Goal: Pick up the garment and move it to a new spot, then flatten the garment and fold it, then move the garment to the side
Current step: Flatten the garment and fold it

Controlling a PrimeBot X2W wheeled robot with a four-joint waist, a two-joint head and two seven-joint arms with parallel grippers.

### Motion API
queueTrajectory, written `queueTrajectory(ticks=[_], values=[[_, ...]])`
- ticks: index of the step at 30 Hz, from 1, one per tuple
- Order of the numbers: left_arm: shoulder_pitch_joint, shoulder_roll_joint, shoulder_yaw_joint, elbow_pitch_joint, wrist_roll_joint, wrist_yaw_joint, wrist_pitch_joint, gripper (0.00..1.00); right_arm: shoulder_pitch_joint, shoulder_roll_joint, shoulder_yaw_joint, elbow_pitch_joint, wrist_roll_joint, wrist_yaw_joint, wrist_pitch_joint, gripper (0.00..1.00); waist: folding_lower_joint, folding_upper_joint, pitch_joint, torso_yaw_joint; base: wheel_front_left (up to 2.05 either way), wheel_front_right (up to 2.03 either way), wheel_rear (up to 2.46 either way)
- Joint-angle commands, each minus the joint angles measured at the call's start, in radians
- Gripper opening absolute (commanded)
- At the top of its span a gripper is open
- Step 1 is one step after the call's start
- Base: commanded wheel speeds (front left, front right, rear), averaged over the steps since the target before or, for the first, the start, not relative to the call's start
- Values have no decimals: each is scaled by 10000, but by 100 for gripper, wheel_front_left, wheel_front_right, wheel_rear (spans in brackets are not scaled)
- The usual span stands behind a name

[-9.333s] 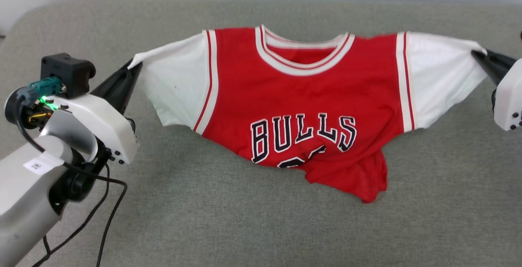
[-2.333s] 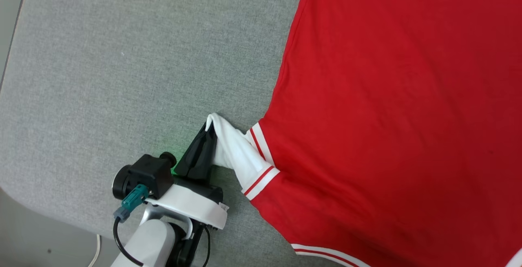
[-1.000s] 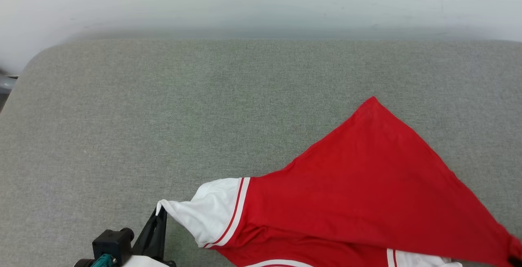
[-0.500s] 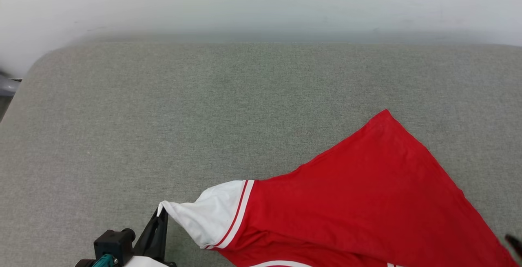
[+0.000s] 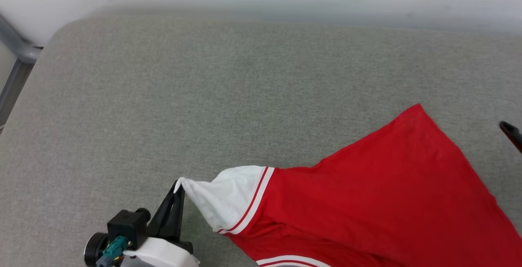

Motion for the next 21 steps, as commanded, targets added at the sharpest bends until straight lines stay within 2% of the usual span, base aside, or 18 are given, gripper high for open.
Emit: queueTrajectory(ticks=[1, 6, 12, 16, 21], values=[[-262, -61, -62, -91, 88, -28, 0, 0, -733, -61, 565, 36, -103, -8, 485, 100, -1, 0, 314, 280, 0, 0, 0], [-625, -204, -220, -238, 208, -50, -46, 0, -2653, 56, 2195, 745, -180, -8, 1899, 100, -1, 0, 799, 608, 0, 0, 0], [-1012, -408, -385, -334, 283, -100, -122, 0, -4576, 400, 3666, 2319, -318, -8, 2917, 100, -1, 0, 1425, 983, 0, 0, 0], [-1222, -525, -427, -330, 294, -127, -179, 0, -5455, 714, 4360, 3382, -502, -8, 3077, 100, -1, 0, 1818, 1125, 0, 0, 0], [-1500, -675, -543, -223, 345, -216, -230, 0, -6025, 1138, 4880, 4788, -586, -8, 2739, 100, -1, 0, 2179, 1324, 0, 0, 0]])
